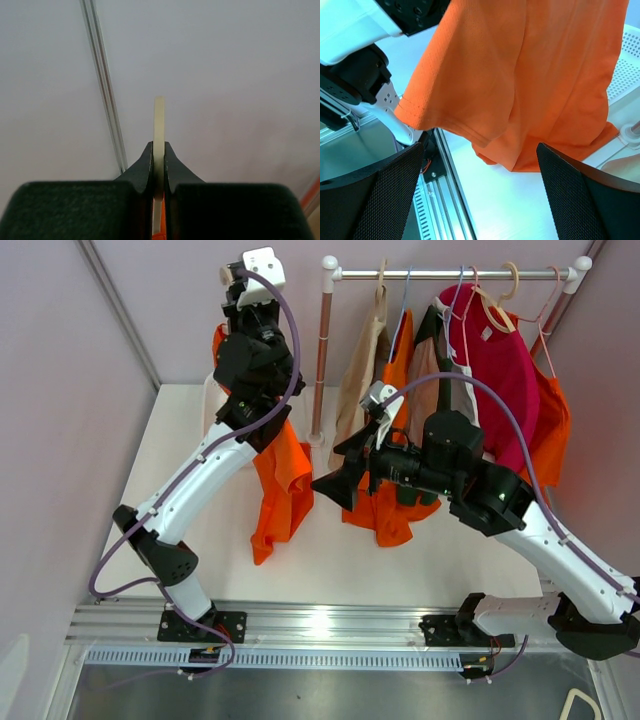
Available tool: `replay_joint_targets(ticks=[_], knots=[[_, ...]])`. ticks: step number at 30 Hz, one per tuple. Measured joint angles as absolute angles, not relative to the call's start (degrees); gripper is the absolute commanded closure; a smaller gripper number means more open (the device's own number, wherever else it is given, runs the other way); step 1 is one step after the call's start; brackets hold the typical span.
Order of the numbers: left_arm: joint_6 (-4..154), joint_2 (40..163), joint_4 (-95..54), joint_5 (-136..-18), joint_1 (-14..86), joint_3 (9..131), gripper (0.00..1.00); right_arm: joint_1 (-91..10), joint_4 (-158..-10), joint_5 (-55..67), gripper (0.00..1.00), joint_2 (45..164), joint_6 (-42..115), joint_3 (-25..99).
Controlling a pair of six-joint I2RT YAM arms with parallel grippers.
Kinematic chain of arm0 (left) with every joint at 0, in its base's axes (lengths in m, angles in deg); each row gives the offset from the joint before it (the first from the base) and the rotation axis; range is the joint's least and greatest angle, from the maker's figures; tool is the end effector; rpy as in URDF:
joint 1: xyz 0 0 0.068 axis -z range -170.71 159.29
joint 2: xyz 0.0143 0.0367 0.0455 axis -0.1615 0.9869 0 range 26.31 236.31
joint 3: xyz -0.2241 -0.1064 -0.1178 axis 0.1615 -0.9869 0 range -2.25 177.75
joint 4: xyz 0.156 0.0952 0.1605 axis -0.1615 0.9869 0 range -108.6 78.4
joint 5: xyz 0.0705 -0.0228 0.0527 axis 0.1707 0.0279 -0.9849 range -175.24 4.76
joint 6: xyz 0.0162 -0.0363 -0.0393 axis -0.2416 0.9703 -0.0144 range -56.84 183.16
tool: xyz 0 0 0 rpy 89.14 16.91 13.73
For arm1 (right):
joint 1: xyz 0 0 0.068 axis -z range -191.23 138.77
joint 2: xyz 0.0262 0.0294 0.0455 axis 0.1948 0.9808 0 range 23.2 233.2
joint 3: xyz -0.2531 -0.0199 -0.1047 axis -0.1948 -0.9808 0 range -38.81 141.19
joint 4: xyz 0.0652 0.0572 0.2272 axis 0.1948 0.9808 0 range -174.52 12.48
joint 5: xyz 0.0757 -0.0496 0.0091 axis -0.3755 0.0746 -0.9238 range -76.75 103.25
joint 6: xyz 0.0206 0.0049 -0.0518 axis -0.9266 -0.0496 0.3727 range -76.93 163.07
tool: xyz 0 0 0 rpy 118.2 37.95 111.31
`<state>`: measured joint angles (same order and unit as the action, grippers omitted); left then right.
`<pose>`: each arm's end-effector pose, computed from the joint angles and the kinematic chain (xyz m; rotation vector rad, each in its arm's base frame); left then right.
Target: Remove the t-shirt from the hanger
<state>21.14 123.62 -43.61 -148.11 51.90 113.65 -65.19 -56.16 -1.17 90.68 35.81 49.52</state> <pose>0.2549 -0.1879 0.5692 -0.2764 1.2320 0.4344 0.1205 0.1819 0.4809 -0.8929 1.5668 0.9954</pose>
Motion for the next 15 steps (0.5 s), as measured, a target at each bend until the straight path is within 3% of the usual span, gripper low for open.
replay_joint_targets(ticks=[10, 12, 14, 15], knots=[[21.4, 123.5, -43.7, -148.1, 51.9, 110.8, 0.99, -68.3, -56.1, 0.1, 0.04, 94.9, 35.8, 56.9], [21.7, 123.5, -43.7, -148.1, 51.9, 110.5, 0.99, -68.8, -56.1, 0.3, 0.14, 95.6, 35.8, 57.5], [22.1, 123.5, -43.7, -148.1, 51.9, 110.3, 0.99, -69.1, -56.1, 0.4, 0.42, 96.5, 35.8, 58.0], [22.3, 123.5, -43.6, -148.1, 51.9, 110.3, 0.99, -69.2, -56.1, 0.4, 0.44, 97.1, 36.0, 58.2]])
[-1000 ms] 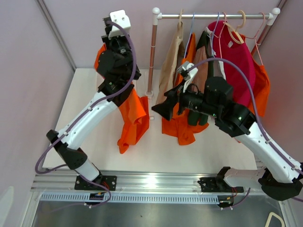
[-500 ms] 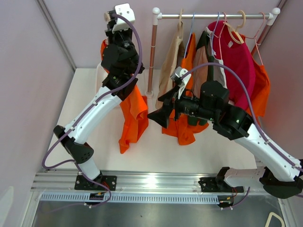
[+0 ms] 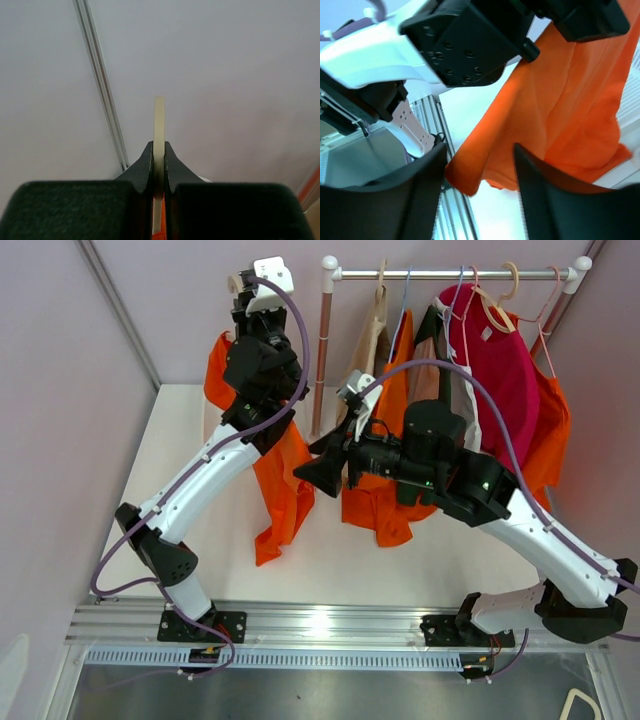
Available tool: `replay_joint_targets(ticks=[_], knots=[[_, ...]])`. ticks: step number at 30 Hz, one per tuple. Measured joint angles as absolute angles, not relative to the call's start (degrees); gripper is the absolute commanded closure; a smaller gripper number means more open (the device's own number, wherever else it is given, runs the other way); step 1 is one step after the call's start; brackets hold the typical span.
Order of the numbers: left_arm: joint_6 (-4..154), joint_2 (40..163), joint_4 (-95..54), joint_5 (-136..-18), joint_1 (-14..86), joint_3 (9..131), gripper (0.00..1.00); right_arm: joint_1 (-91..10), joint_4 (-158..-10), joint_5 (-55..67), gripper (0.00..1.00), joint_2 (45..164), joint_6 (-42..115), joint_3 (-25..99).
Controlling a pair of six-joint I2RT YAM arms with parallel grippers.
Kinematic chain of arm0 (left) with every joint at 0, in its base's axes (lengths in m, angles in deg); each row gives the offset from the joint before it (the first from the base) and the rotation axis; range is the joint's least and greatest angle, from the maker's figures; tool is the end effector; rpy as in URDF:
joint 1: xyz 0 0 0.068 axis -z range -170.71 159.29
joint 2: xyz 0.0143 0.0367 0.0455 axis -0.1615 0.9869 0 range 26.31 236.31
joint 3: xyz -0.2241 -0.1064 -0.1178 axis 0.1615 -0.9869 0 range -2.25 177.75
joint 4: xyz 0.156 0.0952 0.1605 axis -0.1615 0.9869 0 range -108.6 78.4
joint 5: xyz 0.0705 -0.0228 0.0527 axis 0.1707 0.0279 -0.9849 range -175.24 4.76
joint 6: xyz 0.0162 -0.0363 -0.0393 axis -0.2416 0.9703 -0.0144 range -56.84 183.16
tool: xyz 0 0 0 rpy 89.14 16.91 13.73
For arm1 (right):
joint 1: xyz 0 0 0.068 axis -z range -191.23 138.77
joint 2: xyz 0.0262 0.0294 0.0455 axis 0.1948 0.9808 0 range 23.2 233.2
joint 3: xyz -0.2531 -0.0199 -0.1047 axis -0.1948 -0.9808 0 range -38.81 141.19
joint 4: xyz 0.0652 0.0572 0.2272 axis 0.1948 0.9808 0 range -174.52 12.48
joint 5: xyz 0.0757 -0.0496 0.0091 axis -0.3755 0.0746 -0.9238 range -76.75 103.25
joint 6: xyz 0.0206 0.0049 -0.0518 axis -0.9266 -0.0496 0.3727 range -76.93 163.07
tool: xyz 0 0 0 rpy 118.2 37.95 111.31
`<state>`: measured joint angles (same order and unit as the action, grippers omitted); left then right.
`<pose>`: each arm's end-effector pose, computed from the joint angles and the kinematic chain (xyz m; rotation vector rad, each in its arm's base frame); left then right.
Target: Remove the t-shirt from the hanger
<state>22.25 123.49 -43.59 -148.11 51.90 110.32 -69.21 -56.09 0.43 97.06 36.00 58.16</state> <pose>0.2621 -0.1945 0.5544 -0.2480 1.2595 0.4484 0.1206 0.2090 0.5022 -0.9196 1.5126 1.0296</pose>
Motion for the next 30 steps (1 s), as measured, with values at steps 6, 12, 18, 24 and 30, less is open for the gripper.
replay_joint_targets(ticks=[6, 12, 18, 24, 30], knots=[[25.2, 123.0, -41.2, -148.1, 51.9, 110.1, 0.99, -69.3, -55.6, 1.5, 1.0, 100.4, 35.6, 58.4], [28.1, 122.2, -38.9, -148.0, 51.6, 109.2, 0.99, -69.8, -52.9, 3.4, 1.0, 100.3, 34.9, 59.6], [31.3, 123.1, -35.5, -147.7, 49.5, 110.9, 0.99, -72.2, -48.7, 6.8, 1.0, 95.6, 34.1, 60.4], [32.6, 128.5, -32.4, -146.5, 46.5, 120.0, 0.99, -74.5, -46.6, 10.1, 1.0, 88.8, 32.1, 56.7], [33.2, 131.3, -29.8, -145.0, 44.5, 124.0, 0.99, -75.6, -43.2, 13.6, 1.0, 84.1, 30.3, 52.2]])
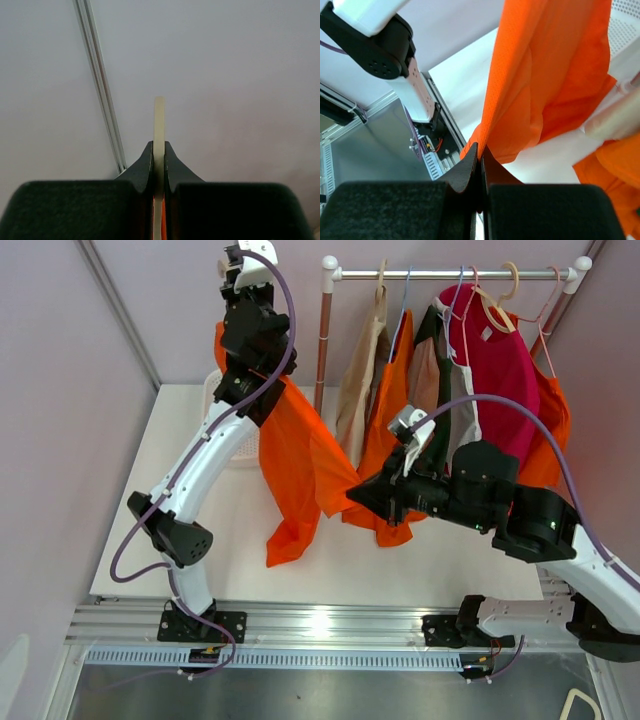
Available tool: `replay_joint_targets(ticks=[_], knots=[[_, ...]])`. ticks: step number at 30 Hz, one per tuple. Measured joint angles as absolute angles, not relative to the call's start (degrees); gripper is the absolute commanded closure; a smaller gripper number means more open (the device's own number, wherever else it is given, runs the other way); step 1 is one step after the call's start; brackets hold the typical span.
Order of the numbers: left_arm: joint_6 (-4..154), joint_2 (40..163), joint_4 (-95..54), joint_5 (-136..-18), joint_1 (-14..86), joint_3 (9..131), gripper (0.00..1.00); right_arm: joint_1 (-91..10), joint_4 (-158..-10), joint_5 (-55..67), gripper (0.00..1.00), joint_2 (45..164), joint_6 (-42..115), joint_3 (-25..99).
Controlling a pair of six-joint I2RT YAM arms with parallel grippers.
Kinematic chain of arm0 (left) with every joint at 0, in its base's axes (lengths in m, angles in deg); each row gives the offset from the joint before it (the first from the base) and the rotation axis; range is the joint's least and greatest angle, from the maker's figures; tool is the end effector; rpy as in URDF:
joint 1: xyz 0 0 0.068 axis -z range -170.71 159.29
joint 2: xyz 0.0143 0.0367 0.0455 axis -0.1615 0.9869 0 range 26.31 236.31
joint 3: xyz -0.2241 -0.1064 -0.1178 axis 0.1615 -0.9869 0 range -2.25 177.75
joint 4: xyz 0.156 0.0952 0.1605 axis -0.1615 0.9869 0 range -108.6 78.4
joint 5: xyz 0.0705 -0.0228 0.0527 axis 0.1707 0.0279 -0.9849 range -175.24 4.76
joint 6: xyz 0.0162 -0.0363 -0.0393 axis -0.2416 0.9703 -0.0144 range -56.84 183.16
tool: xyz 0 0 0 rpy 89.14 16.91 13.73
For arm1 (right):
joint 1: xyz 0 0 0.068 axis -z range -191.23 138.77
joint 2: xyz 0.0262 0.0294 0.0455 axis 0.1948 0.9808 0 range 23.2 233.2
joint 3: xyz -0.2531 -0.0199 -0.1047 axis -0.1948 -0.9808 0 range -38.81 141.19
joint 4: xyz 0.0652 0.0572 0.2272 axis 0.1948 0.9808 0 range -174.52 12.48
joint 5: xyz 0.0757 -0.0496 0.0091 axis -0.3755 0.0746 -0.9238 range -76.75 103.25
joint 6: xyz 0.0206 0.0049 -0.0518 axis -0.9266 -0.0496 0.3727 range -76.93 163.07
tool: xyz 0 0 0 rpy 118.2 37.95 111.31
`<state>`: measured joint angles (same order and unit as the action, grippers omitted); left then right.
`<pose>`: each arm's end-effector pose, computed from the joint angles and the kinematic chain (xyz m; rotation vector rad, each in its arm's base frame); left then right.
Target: Remove the t-shirt from the hanger
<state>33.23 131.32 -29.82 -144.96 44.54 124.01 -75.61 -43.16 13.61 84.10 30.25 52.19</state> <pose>0.3101 -0.1784 0.5582 -0.3100 1.2723 0.4425 0.0721 0.1497 0.4888 -0.8096 1.6876 0.9536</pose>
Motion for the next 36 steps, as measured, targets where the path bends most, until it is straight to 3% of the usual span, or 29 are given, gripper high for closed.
replay_joint_targets(ticks=[12, 36], knots=[[33.7, 131.4, -28.2, -144.4, 43.2, 124.3, 0.99, -75.7, -38.0, 18.3, 1.0, 75.9, 28.1, 49.2], [37.2, 130.9, -25.7, -142.5, 43.3, 123.2, 0.99, -75.7, -28.9, 28.5, 1.0, 69.8, 27.2, 55.8]])
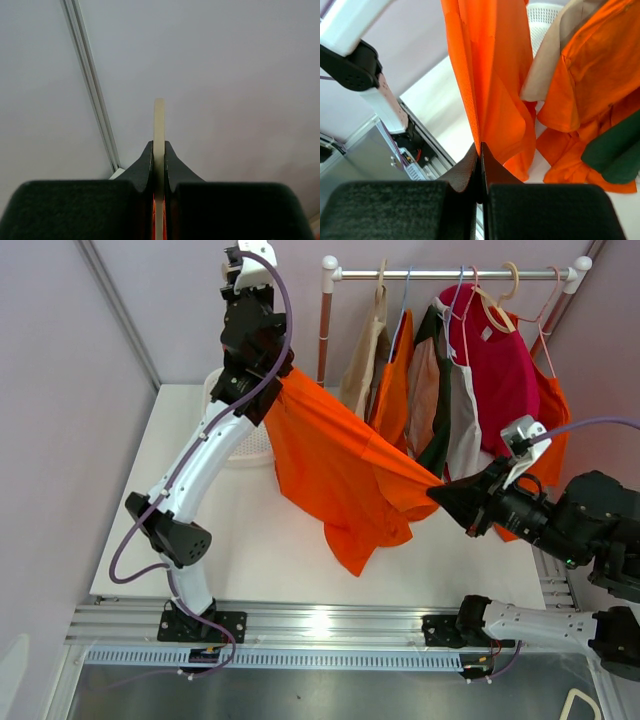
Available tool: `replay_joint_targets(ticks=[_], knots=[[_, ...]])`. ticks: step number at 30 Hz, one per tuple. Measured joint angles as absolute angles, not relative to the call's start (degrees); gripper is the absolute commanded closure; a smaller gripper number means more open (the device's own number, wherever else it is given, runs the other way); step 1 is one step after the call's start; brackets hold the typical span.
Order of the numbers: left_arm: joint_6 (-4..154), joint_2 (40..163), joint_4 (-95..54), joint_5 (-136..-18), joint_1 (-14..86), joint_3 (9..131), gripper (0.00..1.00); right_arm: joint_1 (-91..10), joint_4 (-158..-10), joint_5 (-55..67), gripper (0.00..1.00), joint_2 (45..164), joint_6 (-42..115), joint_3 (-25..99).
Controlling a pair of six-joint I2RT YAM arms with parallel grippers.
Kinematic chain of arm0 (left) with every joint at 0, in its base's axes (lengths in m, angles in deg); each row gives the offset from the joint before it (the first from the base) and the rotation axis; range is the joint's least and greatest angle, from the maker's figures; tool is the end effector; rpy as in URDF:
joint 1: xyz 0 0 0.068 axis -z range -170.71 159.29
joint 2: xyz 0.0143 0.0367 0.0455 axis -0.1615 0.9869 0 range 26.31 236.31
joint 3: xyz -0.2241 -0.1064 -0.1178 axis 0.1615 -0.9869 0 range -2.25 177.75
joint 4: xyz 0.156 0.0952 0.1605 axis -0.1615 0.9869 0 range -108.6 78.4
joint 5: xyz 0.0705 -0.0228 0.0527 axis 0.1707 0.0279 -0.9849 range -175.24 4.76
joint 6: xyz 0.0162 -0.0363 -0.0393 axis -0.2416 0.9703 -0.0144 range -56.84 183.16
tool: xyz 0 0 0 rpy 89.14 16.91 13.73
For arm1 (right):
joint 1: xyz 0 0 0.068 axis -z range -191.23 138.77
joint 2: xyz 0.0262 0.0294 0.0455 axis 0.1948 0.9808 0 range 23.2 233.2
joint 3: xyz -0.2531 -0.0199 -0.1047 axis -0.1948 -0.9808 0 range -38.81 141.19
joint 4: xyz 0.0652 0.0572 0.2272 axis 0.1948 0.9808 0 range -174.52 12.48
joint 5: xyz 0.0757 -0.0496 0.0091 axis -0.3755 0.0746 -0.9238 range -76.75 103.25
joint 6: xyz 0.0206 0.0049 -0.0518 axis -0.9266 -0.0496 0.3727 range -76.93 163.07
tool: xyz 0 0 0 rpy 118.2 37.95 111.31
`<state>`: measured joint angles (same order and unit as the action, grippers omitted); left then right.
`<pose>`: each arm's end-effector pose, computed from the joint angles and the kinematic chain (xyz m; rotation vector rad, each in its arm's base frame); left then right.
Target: Remove the t-shirt from the hanger
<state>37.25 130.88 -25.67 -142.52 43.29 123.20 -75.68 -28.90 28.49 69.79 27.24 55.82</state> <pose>0.3166 -0.1744 0.5517 -0.2822 1.2960 0.4198 0.0324 0.0441 0.4998 -0.5350 1.6840 0.8112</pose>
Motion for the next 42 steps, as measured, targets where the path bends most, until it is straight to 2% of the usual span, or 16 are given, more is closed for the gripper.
replay_joint_targets(ticks=[12, 22, 26, 38, 39, 41, 42], knots=[[41.2, 129.6, -22.3, -140.9, 42.6, 122.9, 0.99, -75.7, -26.5, 28.8, 1.0, 67.8, 26.6, 54.7], [42.9, 129.3, -17.0, -140.2, 42.5, 124.4, 0.99, -75.8, -35.0, 19.1, 1.0, 83.7, 28.1, 46.0], [45.6, 127.7, -12.5, -140.0, 43.8, 124.8, 1.0, -75.8, -40.4, 18.7, 1.0, 88.1, 28.4, 43.4], [59.3, 112.0, 7.3, -134.8, 50.2, 124.1, 0.99, -71.8, -53.7, 13.6, 1.0, 105.9, 28.5, 41.2], [60.8, 110.2, 9.2, -133.9, 50.2, 124.1, 0.99, -71.8, -54.3, 13.6, 0.99, 107.1, 28.5, 40.6], [64.2, 107.3, 13.9, -132.5, 50.2, 125.7, 0.99, -71.6, -55.2, 13.9, 0.74, 109.5, 28.3, 39.6], [66.1, 106.1, 16.3, -131.5, 50.1, 126.9, 0.99, -71.5, -55.7, 14.0, 0.54, 110.8, 28.4, 39.2]])
